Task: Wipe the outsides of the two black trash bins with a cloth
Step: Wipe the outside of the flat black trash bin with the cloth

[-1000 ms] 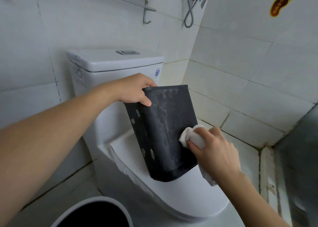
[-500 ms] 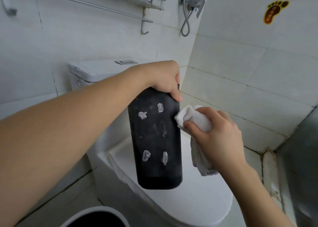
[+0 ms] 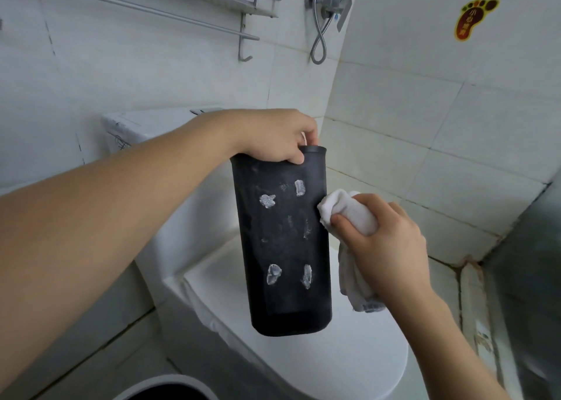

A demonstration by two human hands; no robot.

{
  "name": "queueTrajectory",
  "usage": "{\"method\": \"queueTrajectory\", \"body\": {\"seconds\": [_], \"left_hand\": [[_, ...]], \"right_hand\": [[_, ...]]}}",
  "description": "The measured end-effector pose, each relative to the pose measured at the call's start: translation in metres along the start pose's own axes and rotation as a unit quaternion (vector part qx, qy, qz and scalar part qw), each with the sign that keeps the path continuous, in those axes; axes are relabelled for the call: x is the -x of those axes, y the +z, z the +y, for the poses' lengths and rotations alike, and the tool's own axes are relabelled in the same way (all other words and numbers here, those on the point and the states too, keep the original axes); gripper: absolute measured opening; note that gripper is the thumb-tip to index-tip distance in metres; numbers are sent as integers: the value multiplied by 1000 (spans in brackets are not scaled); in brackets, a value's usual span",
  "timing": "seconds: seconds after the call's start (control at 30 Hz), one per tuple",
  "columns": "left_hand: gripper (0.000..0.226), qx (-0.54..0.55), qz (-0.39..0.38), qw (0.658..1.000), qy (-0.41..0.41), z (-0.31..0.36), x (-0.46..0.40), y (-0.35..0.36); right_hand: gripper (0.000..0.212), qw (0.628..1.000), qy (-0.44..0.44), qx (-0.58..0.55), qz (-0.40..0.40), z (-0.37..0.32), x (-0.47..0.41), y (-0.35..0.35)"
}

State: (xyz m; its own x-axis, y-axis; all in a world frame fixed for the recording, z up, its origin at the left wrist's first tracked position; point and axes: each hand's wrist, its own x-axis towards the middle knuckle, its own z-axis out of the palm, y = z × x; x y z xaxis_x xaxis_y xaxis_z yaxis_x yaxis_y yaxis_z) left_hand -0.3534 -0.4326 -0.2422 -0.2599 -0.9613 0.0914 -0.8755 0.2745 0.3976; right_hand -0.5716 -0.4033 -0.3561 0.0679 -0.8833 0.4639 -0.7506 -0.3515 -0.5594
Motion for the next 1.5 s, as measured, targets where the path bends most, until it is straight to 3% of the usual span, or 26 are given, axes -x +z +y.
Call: {"method": "queueTrajectory", "body": {"seconds": [0.3,0.53,0.97,1.3,1.5], "left_hand": [[29,17,36,998,40,-14,10,14],[26,72,63,992,84,-6,1,25],[31,52,34,998,17,-12,-4,21],[29,50,34,996,63,3,-8,28],[29,64,36,997,29,-3,-3,26]], "right_hand": [[26,1000,-8,4,14,-5,0,-9],[29,991,-64,112,47,-38,-22,-22],[28,968,-91,234,5,-21,11,-9],[27,962,-119,234,76,-44,-32,-20],[23,958,-123,257,16,-30,9,-12]]}}
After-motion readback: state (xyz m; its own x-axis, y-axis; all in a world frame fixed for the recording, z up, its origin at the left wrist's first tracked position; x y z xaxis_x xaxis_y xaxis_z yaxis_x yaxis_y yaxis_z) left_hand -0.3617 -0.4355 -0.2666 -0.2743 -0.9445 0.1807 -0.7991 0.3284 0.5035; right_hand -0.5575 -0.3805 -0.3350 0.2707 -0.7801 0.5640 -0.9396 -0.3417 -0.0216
